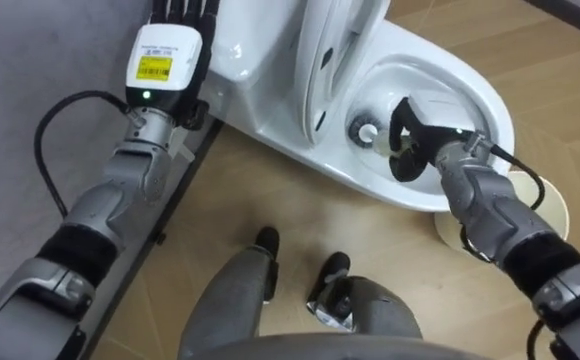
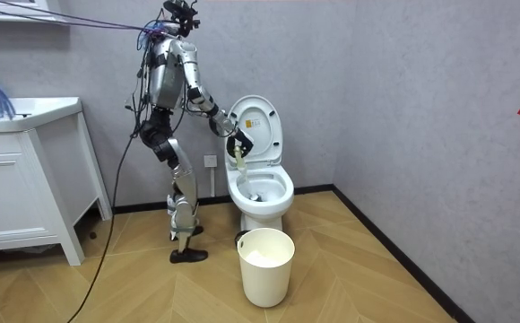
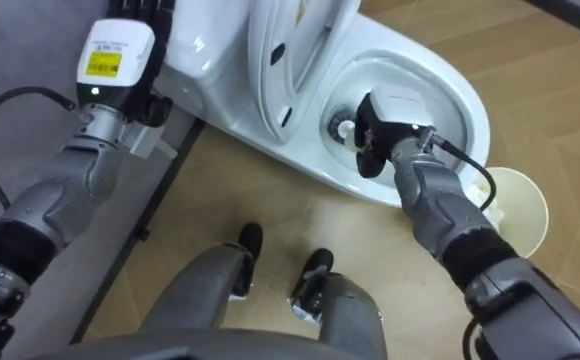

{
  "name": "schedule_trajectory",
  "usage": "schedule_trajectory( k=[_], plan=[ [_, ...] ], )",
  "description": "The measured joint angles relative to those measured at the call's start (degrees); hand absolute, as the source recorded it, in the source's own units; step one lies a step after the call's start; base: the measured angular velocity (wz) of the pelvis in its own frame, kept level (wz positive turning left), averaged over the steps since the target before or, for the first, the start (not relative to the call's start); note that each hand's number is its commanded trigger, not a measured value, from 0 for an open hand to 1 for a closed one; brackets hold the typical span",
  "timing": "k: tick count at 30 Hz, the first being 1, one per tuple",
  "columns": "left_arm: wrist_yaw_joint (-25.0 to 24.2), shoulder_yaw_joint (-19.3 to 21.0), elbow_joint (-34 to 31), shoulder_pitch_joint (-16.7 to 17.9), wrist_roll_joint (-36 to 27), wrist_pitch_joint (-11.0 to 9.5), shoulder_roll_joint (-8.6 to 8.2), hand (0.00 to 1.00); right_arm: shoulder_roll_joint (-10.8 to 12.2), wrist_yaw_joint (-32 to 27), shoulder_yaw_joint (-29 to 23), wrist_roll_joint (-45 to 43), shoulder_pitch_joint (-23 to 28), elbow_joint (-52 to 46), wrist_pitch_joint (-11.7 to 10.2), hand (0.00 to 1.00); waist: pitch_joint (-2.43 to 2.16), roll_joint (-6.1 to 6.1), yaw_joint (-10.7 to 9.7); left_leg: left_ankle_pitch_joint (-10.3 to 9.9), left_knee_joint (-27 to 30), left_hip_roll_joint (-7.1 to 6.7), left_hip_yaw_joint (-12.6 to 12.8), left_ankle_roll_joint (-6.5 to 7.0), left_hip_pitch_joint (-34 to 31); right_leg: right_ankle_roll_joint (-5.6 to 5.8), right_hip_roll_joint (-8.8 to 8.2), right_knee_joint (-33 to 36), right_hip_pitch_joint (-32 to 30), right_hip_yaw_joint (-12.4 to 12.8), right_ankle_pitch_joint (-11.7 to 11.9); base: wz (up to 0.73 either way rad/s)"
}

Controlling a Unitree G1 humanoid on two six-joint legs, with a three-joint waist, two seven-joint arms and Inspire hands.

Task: Brush toilet

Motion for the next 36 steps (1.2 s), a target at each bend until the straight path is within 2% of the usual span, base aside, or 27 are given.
schedule_trajectory(
  k=[3,4,6,8,15,26,28,31,33,36],
  plan=[
    [0.8,1.0,-0.9,0.9,0.0,-0.5,0.54,0.0,-3.0,4.2,0.1,-0.8,1.7,-8.4,0.6,1.0,-0.07,-0.33,0.3,0.1,-0.4,0.51,0.9,-0.17,-0.9,-0.37,0.28,-0.8,-1.0,0.7,0.3,-0.14],
    [0.8,1.4,-1.5,1.2,0.1,-0.5,0.82,0.0,-3.3,4.9,0.1,-0.9,1.9,-9.7,0.7,1.0,-0.12,-0.41,0.3,0.1,-0.4,0.7,1.0,-0.2,-1.1,-0.43,0.54,-1.1,-1.1,0.8,0.5,-0.19],
    [0.7,2.2,-3.0,1.7,0.1,-1.1,2.15,0.0,-3.2,7.0,0.1,-1.6,2.7,-13.1,1.2,1.0,-0.3,-1.73,0.2,0.3,-0.7,1.05,1.2,-0.48,-1.6,-0.64,0.96,-1.7,-1.7,1.3,0.6,-0.04],
    [0.8,2.3,-3.5,1.8,0.0,-1.8,2.91,0.0,-3.5,8.7,-0.1,-1.6,3.1,-15.4,1.5,1.0,-0.32,-2.41,0.3,0.3,-0.5,1.18,1.1,-0.6,-1.7,-0.74,1.12,-2.0,-1.7,1.3,0.7,0.05],
    [0.8,2.7,-3.5,1.8,0.0,-2.7,3.06,0.0,-3.8,14.1,-0.5,-1.8,2.5,-19.8,2.4,1.0,-0.27,-2.54,0.4,0.2,-0.5,1.29,0.9,-0.63,-2.0,-0.88,1.08,-2.1,-1.7,0.8,1.0,0.0],
    [2.4,2.6,-3.5,1.8,0.4,-4.2,3.31,0.0,-4.3,16.7,-0.5,-1.8,2.4,-22.3,2.5,1.0,-0.24,-2.85,1.2,0.2,-0.6,1.45,1.1,-0.67,-2.1,-0.93,1.09,-1.9,-2.1,0.8,1.1,-0.01],
    [3.1,2.6,-2.4,1.8,0.1,-4.9,3.4,0.0,-4.5,16.6,-1.0,-1.4,2.3,-22.0,2.1,1.0,-0.11,-3.12,1.3,0.2,-0.6,1.45,1.3,-0.67,-2.0,-0.93,1.04,-1.8,-2.2,1.0,1.1,-0.06],
    [4.9,2.7,-1.6,1.6,0.0,-6.5,4.72,0.0,-4.6,14.6,-2.8,1.4,1.0,-19.1,0.0,1.0,0.44,-4.12,1.1,0.2,-0.7,1.54,1.6,-0.69,-1.7,-0.94,1.03,-1.2,-2.2,1.4,1.1,-0.03],
    [5.7,2.8,-0.9,1.4,-0.2,-7.1,5.04,0.0,-4.1,11.7,-4.9,8.8,-1.9,-12.2,-2.2,1.0,0.93,-4.94,0.5,0.2,-0.5,1.56,1.6,-0.69,-1.4,-0.95,1.05,-0.9,-1.9,1.3,1.1,-0.02],
    [6.2,3.3,-0.4,0.5,0.1,-8.0,5.62,0.0,-3.7,8.6,-7.5,19.5,-6.3,-2.5,-4.0,1.0,1.57,-5.75,0.1,0.2,0.3,1.59,1.3,-0.69,-1.6,-0.95,1.01,-0.6,-1.8,1.4,1.1,0.01]
  ],
)
